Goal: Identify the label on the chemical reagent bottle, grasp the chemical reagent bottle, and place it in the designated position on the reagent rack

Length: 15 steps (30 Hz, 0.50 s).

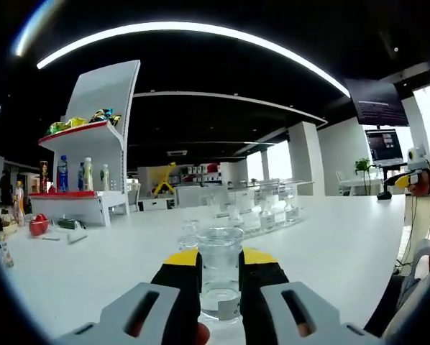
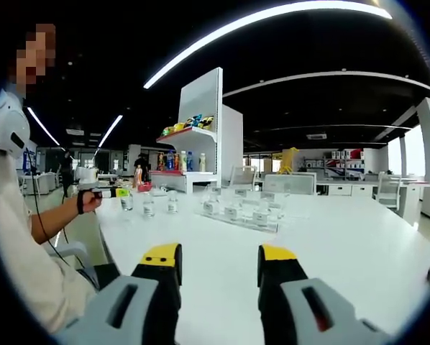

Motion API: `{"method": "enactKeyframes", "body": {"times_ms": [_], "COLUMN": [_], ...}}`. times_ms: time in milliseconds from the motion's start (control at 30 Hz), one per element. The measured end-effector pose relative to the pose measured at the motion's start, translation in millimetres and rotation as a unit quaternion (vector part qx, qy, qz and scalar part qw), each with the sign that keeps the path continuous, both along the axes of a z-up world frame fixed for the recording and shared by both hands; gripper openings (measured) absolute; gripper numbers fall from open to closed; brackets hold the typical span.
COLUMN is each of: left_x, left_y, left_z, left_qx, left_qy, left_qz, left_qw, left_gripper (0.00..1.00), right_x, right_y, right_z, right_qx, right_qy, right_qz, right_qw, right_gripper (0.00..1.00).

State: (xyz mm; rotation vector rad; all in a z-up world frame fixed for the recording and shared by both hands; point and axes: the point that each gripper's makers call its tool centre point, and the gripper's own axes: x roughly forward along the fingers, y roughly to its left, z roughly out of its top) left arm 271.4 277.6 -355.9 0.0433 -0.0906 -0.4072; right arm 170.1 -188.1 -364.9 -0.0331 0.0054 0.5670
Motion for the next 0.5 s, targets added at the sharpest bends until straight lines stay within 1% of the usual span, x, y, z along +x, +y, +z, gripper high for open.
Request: {"method": "enactKeyframes", "body": {"times_ms": [167,333,500], "left_x": [8.9,19.6,33.5], "left_y": [-11,-16,-14], "left_z": [15.6,32.3,49.8], "left_qx": [0.009,-0.004,-0.013], "left_qy": [-0.007,-0.011,-0.012], "left_qz": [-0.020,-0.039,-0.045], "left_qw": [0.9997,0.9992,0.9989], "left_gripper": [0.19,0.19,0.19], "right_x": [1,1,2], "right_y": [-1,-3,-3], "right_z": [-1.4,-3.2,-3.1], "right_qx": [0.003,0.005,0.006], "right_qy": [0.001,0.002,0.001], "right_qz": [-0.001,-0.003,-0.003], "right_qw": [1.0000,1.0000,1.0000], "right_gripper": [0.42,0.42,0.42]}}
